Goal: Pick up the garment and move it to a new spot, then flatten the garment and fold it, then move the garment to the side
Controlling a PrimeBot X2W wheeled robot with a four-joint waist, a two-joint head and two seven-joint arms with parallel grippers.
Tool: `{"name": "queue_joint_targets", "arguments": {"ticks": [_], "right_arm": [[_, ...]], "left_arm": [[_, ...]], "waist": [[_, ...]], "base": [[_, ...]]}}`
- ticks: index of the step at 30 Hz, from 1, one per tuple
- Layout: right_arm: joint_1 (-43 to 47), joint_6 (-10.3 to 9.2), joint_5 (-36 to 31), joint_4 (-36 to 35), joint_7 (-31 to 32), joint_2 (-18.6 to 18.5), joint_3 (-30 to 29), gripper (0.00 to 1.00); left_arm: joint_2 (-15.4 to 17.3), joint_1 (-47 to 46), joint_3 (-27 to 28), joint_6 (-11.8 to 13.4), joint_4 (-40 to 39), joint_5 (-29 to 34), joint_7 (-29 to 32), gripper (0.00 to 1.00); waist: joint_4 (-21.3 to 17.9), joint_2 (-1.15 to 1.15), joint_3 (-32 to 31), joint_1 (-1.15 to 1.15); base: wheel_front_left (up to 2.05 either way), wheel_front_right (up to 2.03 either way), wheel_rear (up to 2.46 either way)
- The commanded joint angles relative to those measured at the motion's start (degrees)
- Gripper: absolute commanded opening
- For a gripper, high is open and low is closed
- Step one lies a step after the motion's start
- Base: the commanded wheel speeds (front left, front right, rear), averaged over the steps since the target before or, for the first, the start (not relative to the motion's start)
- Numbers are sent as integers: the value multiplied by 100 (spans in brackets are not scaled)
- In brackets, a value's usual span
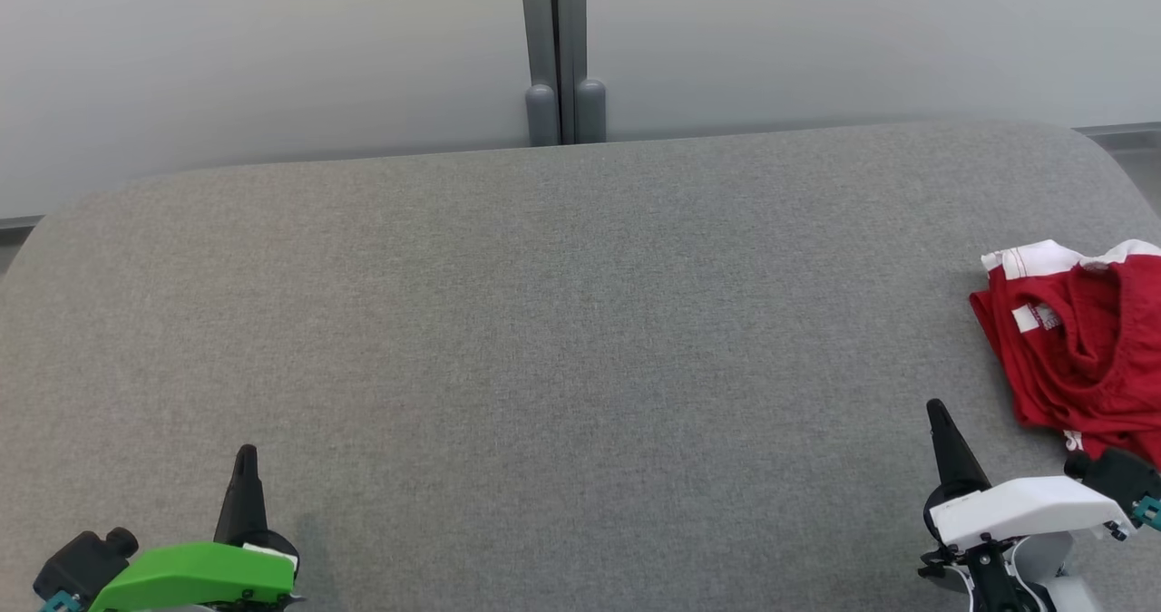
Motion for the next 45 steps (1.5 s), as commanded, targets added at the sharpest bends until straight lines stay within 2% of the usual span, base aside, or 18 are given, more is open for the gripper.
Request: {"name": "queue_joint_targets", "arguments": {"ticks": [1,45], "right_arm": [[-97,-3,184,-93,45,-39,-32,0],[-121,-4,2548,-406,664,-55,-236,0]], "left_arm": [[20,-172,42,-9,-71,-167,35,0],[-25,-467,211,-16,-144,-2475,653,0]], "waist": [[-4,0,0,0],[-146,0,-7,0]], "base": [[0,0,0],[0,0,0]]}}
